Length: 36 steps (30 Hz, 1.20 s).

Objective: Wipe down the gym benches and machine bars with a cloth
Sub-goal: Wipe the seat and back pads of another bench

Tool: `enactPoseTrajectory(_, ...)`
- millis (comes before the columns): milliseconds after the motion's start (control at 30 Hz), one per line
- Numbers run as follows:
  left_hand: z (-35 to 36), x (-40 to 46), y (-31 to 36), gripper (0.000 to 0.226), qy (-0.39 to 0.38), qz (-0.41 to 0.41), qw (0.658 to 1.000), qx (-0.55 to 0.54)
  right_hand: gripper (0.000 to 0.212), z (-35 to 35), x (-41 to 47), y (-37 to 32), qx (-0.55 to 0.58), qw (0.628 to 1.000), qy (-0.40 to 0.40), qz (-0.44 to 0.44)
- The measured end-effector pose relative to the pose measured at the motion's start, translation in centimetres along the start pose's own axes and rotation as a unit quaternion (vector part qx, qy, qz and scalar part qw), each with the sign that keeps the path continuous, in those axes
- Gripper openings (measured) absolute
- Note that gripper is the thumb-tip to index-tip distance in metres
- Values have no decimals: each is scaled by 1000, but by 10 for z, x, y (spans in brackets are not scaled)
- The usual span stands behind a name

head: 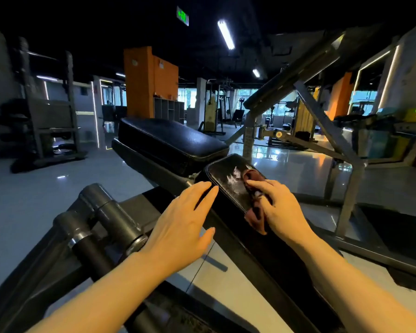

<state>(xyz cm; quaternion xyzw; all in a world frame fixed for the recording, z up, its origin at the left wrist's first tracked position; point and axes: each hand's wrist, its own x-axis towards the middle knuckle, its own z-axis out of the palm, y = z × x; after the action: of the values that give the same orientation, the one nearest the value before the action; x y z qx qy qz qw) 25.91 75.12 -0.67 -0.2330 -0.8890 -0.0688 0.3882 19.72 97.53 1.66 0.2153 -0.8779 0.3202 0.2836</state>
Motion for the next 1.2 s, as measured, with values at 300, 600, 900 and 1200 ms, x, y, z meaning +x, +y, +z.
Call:
enactPoseTrajectory(300, 12, 6, 43, 75, 17, -109, 994, 12, 41, 1, 14, -9, 70, 994, -34, -82)
enactPoseTrajectory(600, 14, 9, 85, 77, 20, -203, 979, -8, 43, -11, 12, -5, 62, 984, -94, -137)
enactPoseTrajectory(900, 37, 17, 95, 68, 138, -261, 955, -42, 48, -5, 13, 5, 91, 968, -98, -214)
enactPoseTrajectory(1200, 55, 26, 94, 56, 264, -303, 908, -122, 37, 8, 42, 3, 126, 966, -83, -212)
